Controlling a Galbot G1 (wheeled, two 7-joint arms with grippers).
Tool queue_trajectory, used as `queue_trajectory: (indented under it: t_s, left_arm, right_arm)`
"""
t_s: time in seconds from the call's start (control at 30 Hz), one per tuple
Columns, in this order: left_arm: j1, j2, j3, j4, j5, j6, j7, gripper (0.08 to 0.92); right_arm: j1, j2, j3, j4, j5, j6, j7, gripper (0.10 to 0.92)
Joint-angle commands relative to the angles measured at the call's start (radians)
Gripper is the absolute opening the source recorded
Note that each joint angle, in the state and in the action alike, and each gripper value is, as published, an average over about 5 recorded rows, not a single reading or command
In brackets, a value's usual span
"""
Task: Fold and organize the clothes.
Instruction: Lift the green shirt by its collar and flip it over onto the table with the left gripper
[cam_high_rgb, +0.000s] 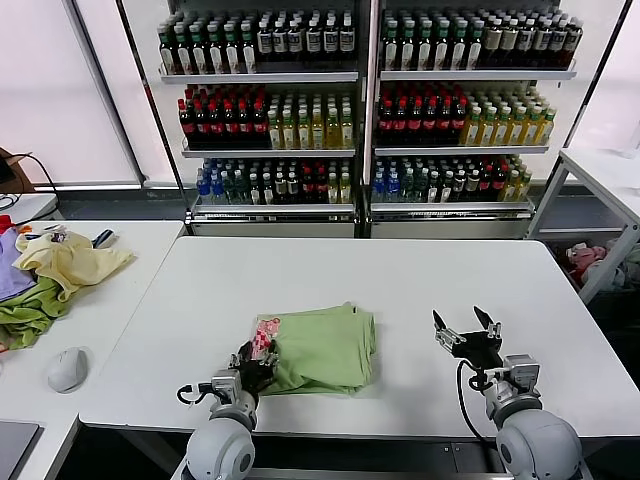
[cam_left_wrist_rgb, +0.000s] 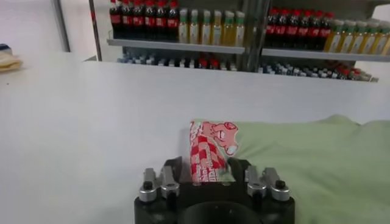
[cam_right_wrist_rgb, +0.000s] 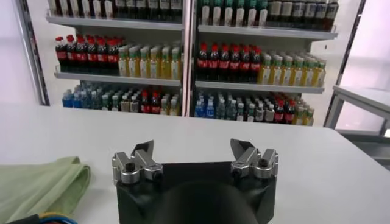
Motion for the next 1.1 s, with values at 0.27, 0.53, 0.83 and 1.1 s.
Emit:
queue_trajectory:
  t_s: [0.27, 0.53, 0.83, 1.1]
  left_arm:
    - [0.002, 0.007, -0.052, -0.019, -0.241, 0.064, 0.020, 0.291]
    - [0.000, 0.049, -0.233, -0.098, -0.471, 0.064, 0.028, 0.123]
    - [0.003, 0.205, -0.539, -0.188, -0.715, 0.108, 0.010, 0.120]
    - [-0.016, 0.356, -0.765, -0.260, -0.828, 0.132, -0.016, 0.120]
  right_arm:
    - [0.001, -0.002, 0.005, 0.009, 0.004, -0.002, 0.000, 0.823]
    - [-0.001, -0.006, 0.008, 0.015, 0.010, -0.002, 0.001, 0.823]
    - [0.009, -0.018, 0.013, 0.018, 0.031, -0.001, 0.001, 0.823]
    - [0.013, -0.024, 0.016, 0.028, 0.047, 0.002, 0.000, 0.823]
